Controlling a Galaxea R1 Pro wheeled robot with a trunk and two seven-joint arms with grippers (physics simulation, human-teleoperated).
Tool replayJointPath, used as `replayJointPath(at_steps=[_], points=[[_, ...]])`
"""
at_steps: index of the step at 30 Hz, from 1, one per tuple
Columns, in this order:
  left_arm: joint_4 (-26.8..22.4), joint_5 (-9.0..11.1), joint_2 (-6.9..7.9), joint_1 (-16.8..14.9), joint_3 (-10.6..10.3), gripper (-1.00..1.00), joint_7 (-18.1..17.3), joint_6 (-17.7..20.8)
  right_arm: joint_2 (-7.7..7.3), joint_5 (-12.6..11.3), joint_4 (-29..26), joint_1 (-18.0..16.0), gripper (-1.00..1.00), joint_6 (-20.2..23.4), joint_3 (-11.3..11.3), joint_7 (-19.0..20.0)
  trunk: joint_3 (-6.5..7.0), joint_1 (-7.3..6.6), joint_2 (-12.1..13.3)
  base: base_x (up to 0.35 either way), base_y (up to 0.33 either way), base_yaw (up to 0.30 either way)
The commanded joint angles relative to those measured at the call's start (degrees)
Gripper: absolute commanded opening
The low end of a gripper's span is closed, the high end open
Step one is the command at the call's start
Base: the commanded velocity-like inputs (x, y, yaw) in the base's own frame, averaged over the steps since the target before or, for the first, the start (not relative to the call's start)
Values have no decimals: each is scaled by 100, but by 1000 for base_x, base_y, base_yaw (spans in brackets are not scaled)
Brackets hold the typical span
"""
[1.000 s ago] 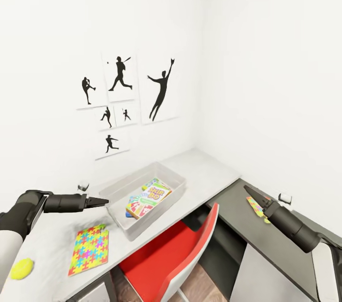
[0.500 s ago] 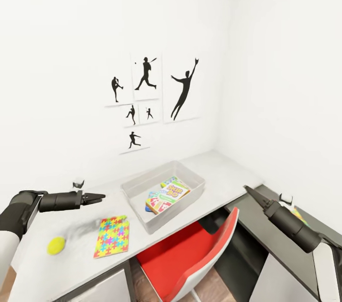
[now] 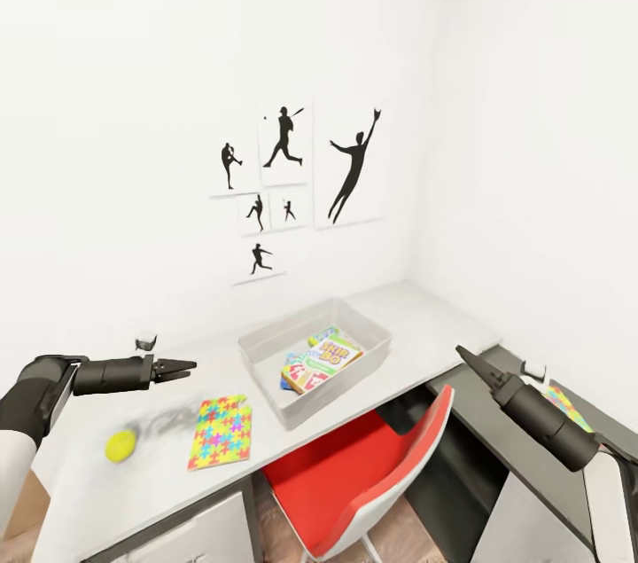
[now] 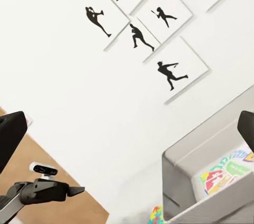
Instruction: Put all the toys in the child's room - the three board games (two on the bed and one on the table), the two jigsaw puzzles on the table, and the tennis ball on the table - inside the toy box on the table in the child's room.
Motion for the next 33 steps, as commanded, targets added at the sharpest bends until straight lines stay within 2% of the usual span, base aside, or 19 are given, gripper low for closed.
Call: replayJointPath(at_steps=[1, 8, 25, 33], points=[[-3, -62, -7, -2, 23, 100, -45, 85, 0, -15, 1, -3, 100, 32, -5, 8, -3, 0, -5, -185, 58, 2], [-3, -65, -11, -2, 22, 100, -45, 127, 0, -15, -9, -3, 100, 31, 4, 11, -16, 0, -5, -56, 17, 90], [-3, -62, -11, -2, 13, 100, -45, 116, 11, -14, -10, -3, 100, 31, 20, 5, -18, 0, -5, -2, 1, 220], [-3, -65, -11, -2, 14, 100, -45, 112, 11, -8, -18, 0, 100, 25, 20, 23, -18, 0, -5, -52, 34, 32]])
